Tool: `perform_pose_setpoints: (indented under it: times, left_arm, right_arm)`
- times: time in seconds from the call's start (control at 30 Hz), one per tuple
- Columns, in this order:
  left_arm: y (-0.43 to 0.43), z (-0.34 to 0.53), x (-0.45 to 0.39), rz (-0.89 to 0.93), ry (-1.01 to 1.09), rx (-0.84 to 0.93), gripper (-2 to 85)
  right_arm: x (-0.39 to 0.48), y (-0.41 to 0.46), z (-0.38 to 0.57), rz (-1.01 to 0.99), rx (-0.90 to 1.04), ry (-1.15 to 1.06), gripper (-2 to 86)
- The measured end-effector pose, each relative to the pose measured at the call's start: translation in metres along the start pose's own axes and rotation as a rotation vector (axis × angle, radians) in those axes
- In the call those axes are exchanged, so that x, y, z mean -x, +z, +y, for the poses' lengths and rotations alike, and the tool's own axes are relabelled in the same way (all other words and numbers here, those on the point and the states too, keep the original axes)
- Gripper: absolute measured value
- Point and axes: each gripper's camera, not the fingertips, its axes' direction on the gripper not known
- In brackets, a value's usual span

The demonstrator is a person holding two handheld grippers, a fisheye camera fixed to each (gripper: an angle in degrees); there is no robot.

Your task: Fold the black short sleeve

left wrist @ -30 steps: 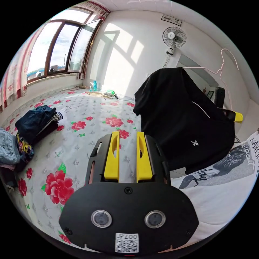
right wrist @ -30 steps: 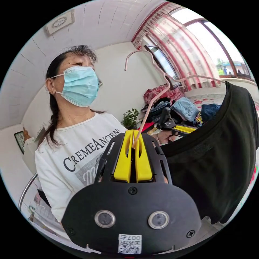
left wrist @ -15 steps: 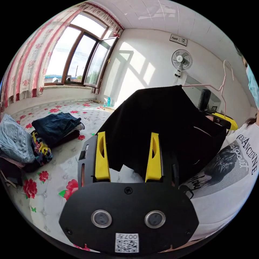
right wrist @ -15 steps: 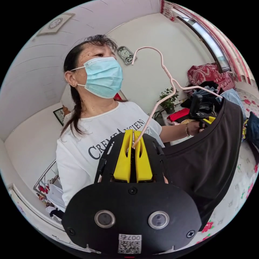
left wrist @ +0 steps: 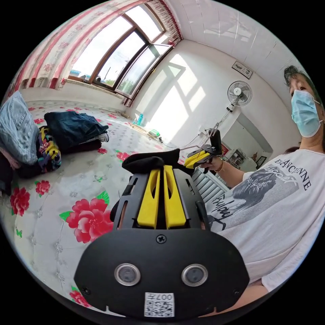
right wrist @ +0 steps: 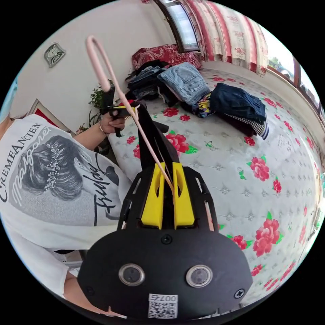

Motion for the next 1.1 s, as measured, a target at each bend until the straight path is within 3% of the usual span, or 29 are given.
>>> perform_pose_setpoints:
  times: [0.17, 0.3, 0.4, 0.43, 0.53, 0.8, 0.93, 1.07, 1.1]
  left_arm:
    - [-0.028, -0.007, 0.023, -0.092, -0.189, 0.018, -0.9]
    - [-0.067, -0.003, 0.067, -0.254, -0.587, -0.108, -0.9]
    - [-0.086, 0.018, 0.098, -0.065, -0.822, -0.381, -0.9]
    - [-0.08, 0.014, 0.103, -0.074, -0.893, -0.365, -0.9]
    - [-0.074, -0.016, 0.096, -0.246, -0.885, -0.311, -1.0]
    - [-0.062, -0.027, 0.125, -0.33, -1.106, -0.324, -0.9]
    - [-0.058, -0.011, 0.138, -0.39, -1.261, -0.297, -0.8]
    - [-0.05, -0.006, 0.159, -0.411, -1.236, -0.174, -0.1]
    - [-0.045, -0.02, 0.157, -0.343, -1.125, -0.182, 0.4]
  right_arm:
    - [-0.028, 0.048, -0.005, -0.051, -0.06, -0.01, 0.9]
    - [-0.073, 0.023, 0.016, -0.238, -0.258, 0.022, -0.1]
    - [-0.119, 0.008, 0.046, -0.272, -0.343, 0.119, -0.3]
    - [-0.132, 0.009, 0.056, -0.294, -0.353, 0.152, -0.3]
    - [-0.151, 0.018, 0.078, -0.337, -0.351, 0.182, -0.4]
    - [-0.194, 0.063, 0.133, -0.435, -0.385, 0.342, -0.3]
    - [-0.193, 0.072, 0.139, -0.425, -0.361, 0.317, -0.3]
    - [-0.183, 0.082, 0.129, -0.391, -0.228, 0.212, -0.3]
    - [-0.181, 0.086, 0.125, -0.392, -0.179, 0.189, -0.3]
